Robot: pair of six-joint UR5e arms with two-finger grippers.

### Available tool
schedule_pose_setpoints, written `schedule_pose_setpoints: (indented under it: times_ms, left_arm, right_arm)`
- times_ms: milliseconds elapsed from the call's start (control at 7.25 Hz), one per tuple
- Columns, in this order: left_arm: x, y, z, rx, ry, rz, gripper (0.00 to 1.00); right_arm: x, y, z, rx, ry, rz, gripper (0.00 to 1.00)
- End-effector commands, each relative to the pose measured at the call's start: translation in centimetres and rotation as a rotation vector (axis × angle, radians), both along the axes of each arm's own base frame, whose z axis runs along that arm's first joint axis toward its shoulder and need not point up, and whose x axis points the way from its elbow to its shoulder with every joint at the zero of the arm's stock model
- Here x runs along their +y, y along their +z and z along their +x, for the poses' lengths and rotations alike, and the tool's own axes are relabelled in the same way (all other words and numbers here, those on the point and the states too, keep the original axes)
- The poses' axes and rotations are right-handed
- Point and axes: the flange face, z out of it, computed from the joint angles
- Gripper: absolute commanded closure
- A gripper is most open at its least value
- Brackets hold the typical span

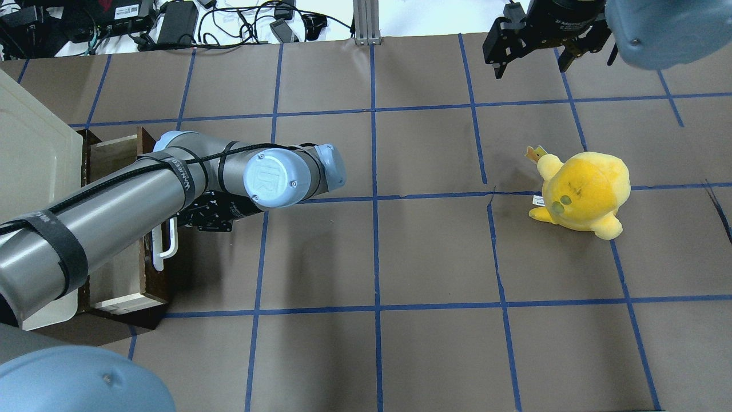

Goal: Pull drawer sideways
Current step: 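Hold the drawer handle with the left gripper at the pulled-out position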

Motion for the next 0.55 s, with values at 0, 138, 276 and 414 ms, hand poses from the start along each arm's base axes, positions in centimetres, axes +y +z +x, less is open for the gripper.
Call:
schedule_pose_setpoints:
  times_ms: [0,138,276,414]
  left_arm:
    - [-0.09,0.09,0.04,-0.001,-0.003,-0.001,0.73]
    - [-0.17,0.15,0.03,-0.002,-0.007,0.003,0.73]
    - [-0.23,0.16,0.18,-0.002,-0.007,0.01,0.72]
    - [-0.24,0.08,0.18,-0.001,-0.008,0.016,0.72]
  right_arm:
    - [0.0,0.0,0.02,-0.001,0.0,0.0,0.0]
    - [0.0,0.0,0.0,0.0,0.0,0.0,0.0]
    - [0.0,0.0,0.02,-0.001,0.0,0.0,0.0]
    - [0.0,0.0,0.0,0.0,0.0,0.0,0.0]
